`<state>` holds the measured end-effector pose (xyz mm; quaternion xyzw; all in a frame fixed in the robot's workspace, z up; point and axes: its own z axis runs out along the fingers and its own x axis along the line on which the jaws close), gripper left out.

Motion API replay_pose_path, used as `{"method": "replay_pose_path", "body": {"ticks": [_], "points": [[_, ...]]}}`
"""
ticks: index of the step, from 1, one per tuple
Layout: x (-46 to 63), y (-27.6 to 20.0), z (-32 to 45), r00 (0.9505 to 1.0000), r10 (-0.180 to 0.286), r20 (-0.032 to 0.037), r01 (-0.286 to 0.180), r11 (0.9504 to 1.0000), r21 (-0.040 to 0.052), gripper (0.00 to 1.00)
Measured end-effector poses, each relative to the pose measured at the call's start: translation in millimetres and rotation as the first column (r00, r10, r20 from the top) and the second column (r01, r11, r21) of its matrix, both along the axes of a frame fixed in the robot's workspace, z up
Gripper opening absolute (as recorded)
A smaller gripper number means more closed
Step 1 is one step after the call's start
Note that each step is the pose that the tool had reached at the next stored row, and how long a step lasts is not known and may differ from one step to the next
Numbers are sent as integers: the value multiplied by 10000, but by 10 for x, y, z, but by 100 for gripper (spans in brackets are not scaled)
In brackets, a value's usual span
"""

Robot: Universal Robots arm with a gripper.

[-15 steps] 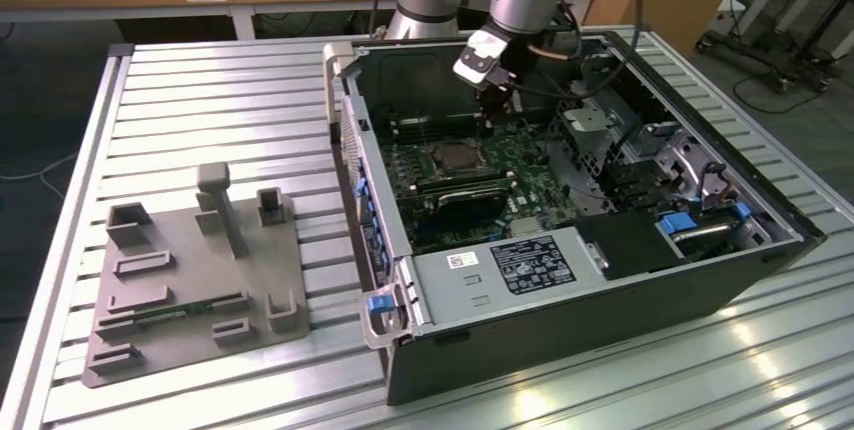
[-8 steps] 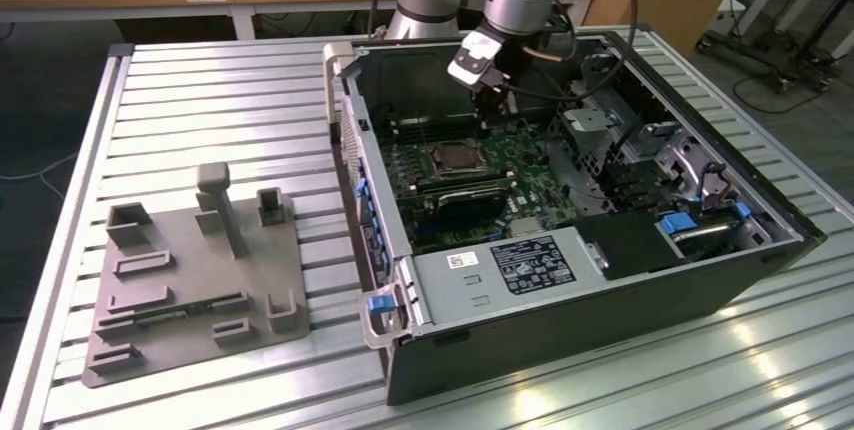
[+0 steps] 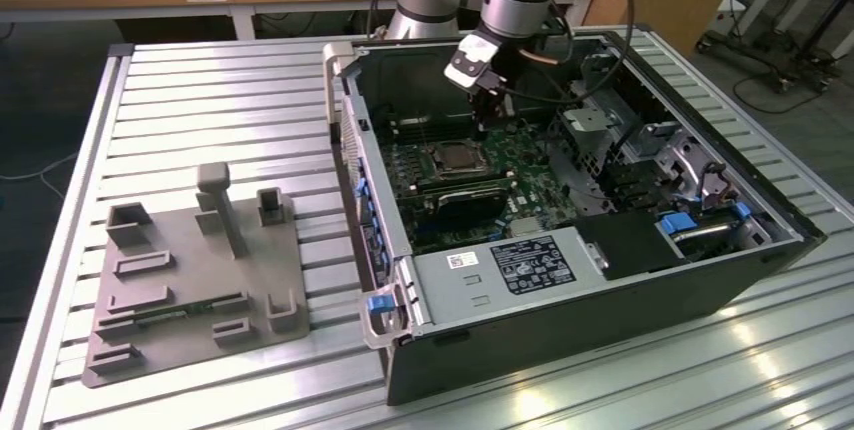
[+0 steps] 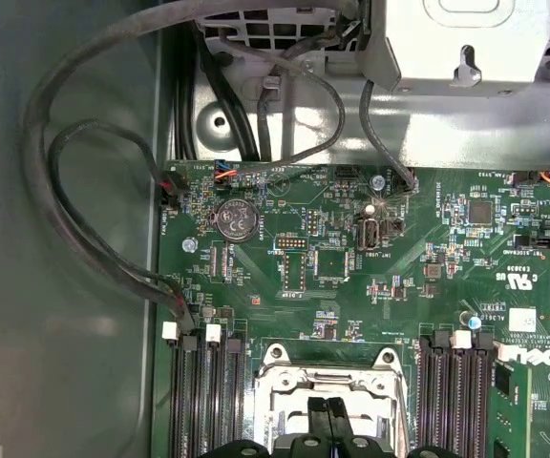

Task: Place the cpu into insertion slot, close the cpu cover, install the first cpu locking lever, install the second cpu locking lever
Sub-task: 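Close the cpu cover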

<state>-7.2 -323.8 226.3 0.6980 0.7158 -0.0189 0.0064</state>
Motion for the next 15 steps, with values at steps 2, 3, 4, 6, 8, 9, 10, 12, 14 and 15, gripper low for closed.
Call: {"method": "replay_pose_path", "body": {"ticks": [2,3,4,6,8,9,10,12,14,15], "points": [[0,0,-16,10000,0,0,0,10000,0,10],[0,0,-16,10000,1,0,-1,10000,0,10],[0,0,-17,10000,0,0,0,10000,0,10],[0,0,-17,10000,0,0,0,10000,0,10],[0,0,-17,10000,0,0,0,10000,0,10],[0,0,-18,10000,0,0,0,10000,0,10],[0,0,-18,10000,0,0,0,10000,0,10],[-3,0,-18,10000,-2,1,2,10000,1,10],[-30,0,-21,10000,-1,1,1,10000,3,10],[-51,1,-25,10000,-1,2,1,10000,4,10]]}}
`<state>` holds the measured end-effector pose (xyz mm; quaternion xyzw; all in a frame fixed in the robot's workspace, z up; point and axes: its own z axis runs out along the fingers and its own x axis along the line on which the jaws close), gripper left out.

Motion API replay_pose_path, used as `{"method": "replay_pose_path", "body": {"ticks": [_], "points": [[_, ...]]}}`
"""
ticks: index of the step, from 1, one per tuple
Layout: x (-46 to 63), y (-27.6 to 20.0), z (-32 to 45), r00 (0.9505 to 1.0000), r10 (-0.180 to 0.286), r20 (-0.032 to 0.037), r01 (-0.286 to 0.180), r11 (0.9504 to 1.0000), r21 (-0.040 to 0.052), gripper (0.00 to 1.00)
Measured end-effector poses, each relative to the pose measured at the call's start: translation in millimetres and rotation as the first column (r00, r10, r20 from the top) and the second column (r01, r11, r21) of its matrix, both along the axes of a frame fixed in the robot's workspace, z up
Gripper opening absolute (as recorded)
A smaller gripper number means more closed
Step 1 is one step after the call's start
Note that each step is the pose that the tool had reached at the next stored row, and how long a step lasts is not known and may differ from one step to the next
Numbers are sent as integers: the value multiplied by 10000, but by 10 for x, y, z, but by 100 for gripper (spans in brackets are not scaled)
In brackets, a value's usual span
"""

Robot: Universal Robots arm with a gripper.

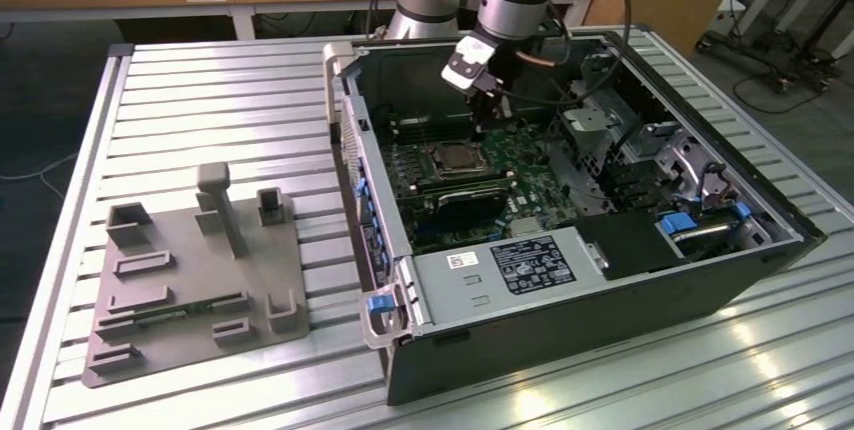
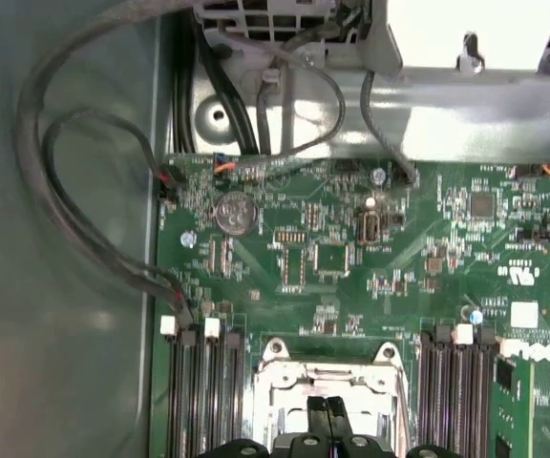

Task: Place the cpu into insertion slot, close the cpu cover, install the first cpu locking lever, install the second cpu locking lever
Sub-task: 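Close the cpu cover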

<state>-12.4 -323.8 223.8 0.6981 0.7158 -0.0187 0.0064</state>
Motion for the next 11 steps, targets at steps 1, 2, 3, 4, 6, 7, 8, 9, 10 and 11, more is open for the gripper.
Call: {"method": "replay_pose_path", "body": {"ticks": [1,2,3,4,6,7,8,9,10,11], "points": [[-27,0,-5,10000,1,0,-1,10000,-1,10],[-60,0,-13,10000,1,-1,-1,10000,-2,10],[-101,0,-23,10000,1,0,-1,10000,-2,10],[-143,0,-33,10000,1,-1,-1,10000,-2,10],[-232,0,-54,10000,1,-2,-1,10000,-5,10],[-276,0,-66,10000,1,-2,-1,10000,-3,10],[-431,-1,-113,10000,2,-4,-2,10000,-6,10],[-462,-1,-121,10000,5,-2,-5,10000,-5,10],[-478,0,-124,10000,6,-2,-6,10000,-3,10],[-488,0,-126,10000,6,2,-6,10000,-2,10]]}}
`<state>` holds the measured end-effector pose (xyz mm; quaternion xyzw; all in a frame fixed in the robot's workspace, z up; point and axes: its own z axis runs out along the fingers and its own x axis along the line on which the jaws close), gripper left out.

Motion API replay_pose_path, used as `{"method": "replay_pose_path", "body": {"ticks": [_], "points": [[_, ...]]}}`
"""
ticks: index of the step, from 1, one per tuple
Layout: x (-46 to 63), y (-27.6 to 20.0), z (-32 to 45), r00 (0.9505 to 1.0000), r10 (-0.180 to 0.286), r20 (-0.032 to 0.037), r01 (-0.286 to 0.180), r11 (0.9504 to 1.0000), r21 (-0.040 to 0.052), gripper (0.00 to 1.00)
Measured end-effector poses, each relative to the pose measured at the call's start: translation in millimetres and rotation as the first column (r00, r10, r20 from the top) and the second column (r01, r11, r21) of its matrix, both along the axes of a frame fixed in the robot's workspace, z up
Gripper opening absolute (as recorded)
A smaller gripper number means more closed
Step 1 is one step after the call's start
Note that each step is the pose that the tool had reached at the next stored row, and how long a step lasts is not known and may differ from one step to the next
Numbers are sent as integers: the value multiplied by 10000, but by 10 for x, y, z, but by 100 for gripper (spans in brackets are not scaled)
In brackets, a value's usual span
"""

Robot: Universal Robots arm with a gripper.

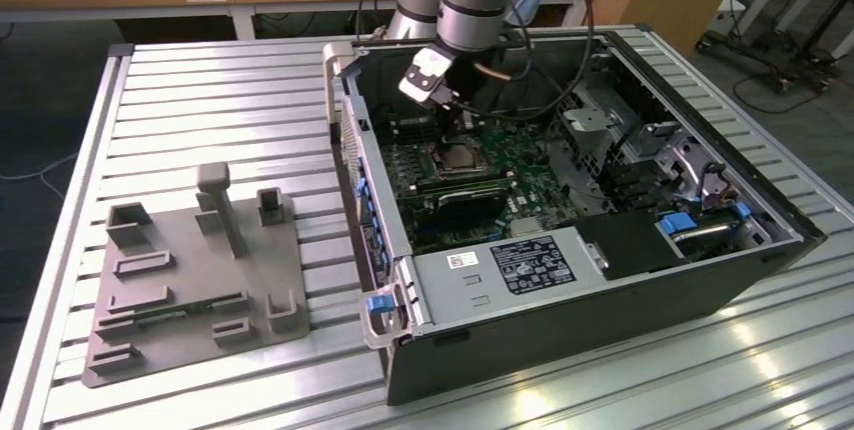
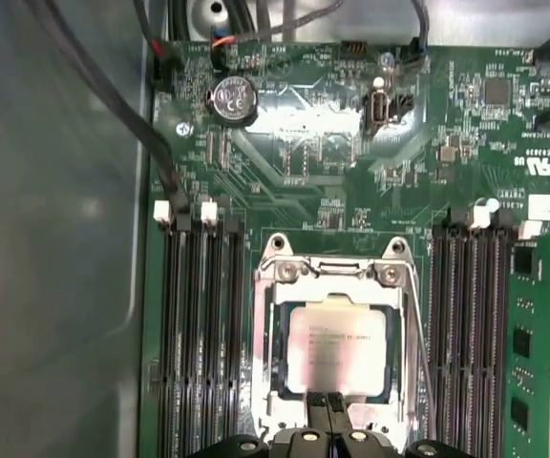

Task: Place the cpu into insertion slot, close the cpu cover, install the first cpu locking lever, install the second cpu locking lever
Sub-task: 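Close the cpu cover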

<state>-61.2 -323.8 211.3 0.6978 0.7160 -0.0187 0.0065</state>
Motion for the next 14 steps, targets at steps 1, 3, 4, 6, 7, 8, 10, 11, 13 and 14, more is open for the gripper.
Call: {"method": "replay_pose_path", "body": {"ticks": [1,3,4,6,7,8,10,11,13,14], "points": [[-10,0,-2,10000,1,3,-1,10000,-1,10],[-31,0,-13,10000,1,6,-1,10000,-2,10],[-39,0,-25,10000,1,7,-1,10000,-1,10],[-53,0,-59,10000,1,7,-1,10000,-1,10],[-58,0,-76,10000,2,6,-2,10000,-2,10],[-63,0,-94,10000,2,7,-2,10000,-2,10],[-70,-2,-123,10000,2,-2,-2,10000,-12,10],[-73,-3,-130,10000,2,-6,-2,10000,-17,10],[-75,-2,-135,10000,4,2,-4,10000,-9,10],[-74,0,-137,10000,5,8,-5,10000,-2,10]]}}
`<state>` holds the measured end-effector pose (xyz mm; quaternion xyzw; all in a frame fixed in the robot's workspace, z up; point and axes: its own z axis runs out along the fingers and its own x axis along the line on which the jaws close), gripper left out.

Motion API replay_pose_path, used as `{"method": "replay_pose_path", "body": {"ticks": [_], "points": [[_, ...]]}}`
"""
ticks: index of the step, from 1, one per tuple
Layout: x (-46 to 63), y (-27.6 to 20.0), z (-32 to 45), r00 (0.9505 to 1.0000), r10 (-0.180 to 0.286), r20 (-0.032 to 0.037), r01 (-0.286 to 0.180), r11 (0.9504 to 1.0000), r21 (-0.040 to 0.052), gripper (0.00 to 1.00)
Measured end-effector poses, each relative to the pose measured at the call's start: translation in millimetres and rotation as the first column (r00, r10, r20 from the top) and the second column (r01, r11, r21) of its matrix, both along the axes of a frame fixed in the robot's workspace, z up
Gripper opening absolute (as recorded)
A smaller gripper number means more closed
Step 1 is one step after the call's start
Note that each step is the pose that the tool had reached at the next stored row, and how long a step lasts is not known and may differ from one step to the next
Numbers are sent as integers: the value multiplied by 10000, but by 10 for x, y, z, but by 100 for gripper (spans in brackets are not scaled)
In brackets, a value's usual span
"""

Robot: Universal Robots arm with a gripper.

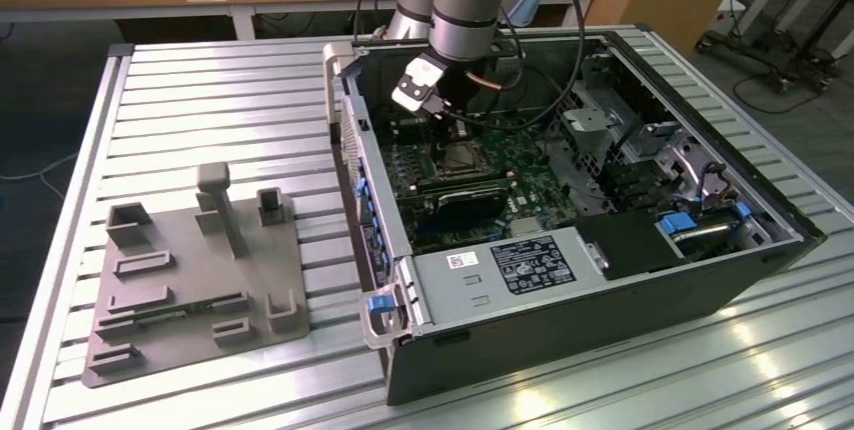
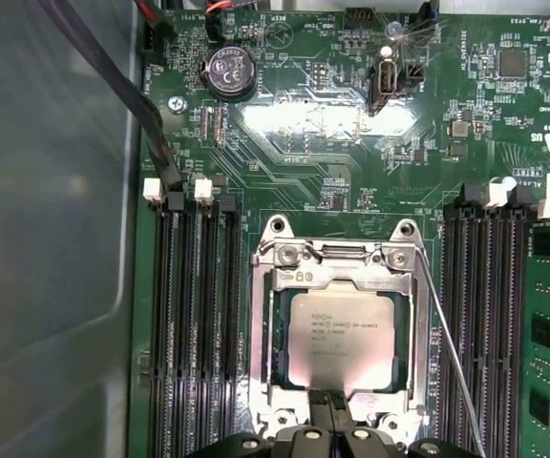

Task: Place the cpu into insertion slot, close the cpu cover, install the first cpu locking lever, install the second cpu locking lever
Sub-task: 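Close the cpu cover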

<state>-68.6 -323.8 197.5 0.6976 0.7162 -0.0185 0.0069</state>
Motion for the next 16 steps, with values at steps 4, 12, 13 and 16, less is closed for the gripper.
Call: {"method": "replay_pose_path", "body": {"ticks": [4,12,13,16], "points": [[2,3,22,10000,0,31,0,10000,21,10],[0,1,89,10000,-1,90,1,10000,6,10],[0,1,90,9999,-1,105,1,10000,5,10],[2,1,91,9999,1,131,-1,10000,2,10]]}}
